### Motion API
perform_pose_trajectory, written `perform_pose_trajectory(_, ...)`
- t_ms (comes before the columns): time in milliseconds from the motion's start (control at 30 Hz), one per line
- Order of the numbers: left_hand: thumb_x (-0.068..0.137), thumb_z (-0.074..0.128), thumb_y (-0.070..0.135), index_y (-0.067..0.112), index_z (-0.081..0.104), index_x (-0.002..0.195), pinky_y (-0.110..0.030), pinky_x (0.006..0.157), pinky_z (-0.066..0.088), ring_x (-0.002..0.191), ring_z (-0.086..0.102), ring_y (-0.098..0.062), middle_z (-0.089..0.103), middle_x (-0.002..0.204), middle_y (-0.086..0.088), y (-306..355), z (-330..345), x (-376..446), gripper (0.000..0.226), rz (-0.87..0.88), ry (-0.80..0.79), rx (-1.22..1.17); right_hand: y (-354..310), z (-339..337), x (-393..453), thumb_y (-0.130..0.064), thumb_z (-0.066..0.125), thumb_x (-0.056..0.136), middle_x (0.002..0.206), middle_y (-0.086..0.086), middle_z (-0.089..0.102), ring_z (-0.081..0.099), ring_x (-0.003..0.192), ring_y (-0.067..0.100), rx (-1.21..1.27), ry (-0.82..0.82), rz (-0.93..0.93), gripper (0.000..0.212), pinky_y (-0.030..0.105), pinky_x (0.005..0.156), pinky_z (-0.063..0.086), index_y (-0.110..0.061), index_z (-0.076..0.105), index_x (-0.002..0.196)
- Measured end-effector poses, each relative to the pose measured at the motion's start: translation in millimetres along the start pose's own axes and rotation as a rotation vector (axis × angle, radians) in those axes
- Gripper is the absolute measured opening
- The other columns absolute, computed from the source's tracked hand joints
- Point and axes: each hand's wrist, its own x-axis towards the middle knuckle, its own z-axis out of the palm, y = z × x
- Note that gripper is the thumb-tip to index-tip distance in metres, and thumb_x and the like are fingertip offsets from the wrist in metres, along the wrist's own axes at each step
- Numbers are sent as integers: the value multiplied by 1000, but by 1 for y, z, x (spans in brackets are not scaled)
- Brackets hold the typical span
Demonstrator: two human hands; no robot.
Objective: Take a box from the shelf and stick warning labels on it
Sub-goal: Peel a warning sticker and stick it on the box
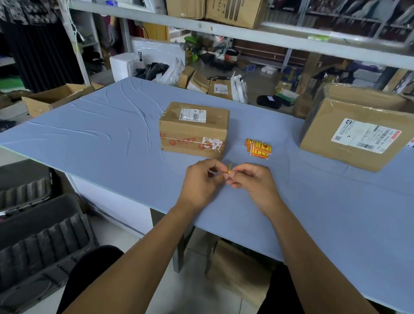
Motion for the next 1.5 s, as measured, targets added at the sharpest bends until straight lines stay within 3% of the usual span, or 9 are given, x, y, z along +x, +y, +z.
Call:
perform_pose_trajectory(467, 85, 72, 12, 12, 80, 92, -22, 79, 54, 78, 67, -8, 76, 86, 0, -1, -1, 0, 10, 4, 0, -11, 5, 2, 1, 2, 60, 90, 74, 9, 72, 71, 61, 2, -60, 39, -11, 17, 14, 62, 55, -7, 72, 83)
perform_pose_trajectory(633, 84, 75, 14, 13, 80, 92, -9, 74, 51, 72, 64, 7, 73, 80, 11, 0, -2, -1, 10, -12, -15, -23, 4, 1, -2, 1, 60, 91, 74, 7, 72, 69, 60, 0, -92, 47, -26, 13, 13, 61, 54, -2, 72, 88)
perform_pose_trajectory(867, 84, 72, 15, 15, 79, 82, -23, 72, 54, 71, 67, -6, 77, 78, 1, 2, -1, -2, 7, -49, -2, -18, 3, 2, -3, 3, 62, 88, 64, -7, 71, 67, 58, -1, -129, 61, -43, 26, 12, 60, 53, -18, 71, 75)
perform_pose_trajectory(967, 85, 70, 14, 11, 77, 80, -21, 69, 52, 68, 64, -7, 75, 77, -2, 3, -2, -2, 9, -80, 21, -30, 2, 2, -3, 3, 62, 86, 66, -1, 70, 66, 58, 0, -163, 72, -42, 26, 15, 62, 54, -18, 71, 74)
perform_pose_trajectory(1067, 86, 66, 8, 14, 70, 74, -12, 66, 47, 63, 57, -2, 67, 71, 4, 2, -6, 0, 14, -157, 112, -113, 0, -1, -3, 1, 63, 82, 65, 6, 69, 64, 59, 7, -161, 159, -10, 28, 22, 63, 55, -21, 70, 67)
perform_pose_trajectory(1167, 88, 64, 9, 18, 66, 74, -19, 71, 47, 68, 58, -5, 65, 73, 7, 1, -7, 2, 18, -208, 156, -158, 1, -15, 0, -6, 63, 75, 63, 12, 67, 60, 60, 16, -234, 328, 45, 20, 32, 65, 53, -19, 70, 61)
perform_pose_trajectory(1300, 91, 61, 12, 13, 66, 81, -26, 75, 49, 74, 58, -11, 65, 78, 4, 0, -6, 4, 11, -218, 172, -147, -2, -39, -2, -7, 59, 79, 62, 10, 65, 59, 54, 18, -229, 502, 148, 14, 30, 66, 55, -4, 72, 73)
perform_pose_trajectory(1500, 96, 55, 15, 17, 59, 89, -25, 68, 45, 64, 54, -7, 63, 70, 4, -2, -7, 2, 9, -145, 115, -177, -7, -28, -3, -12, 62, 83, 67, 10, 65, 59, 52, 18, -215, 457, 196, 10, 25, 56, 54, -5, 69, 79)
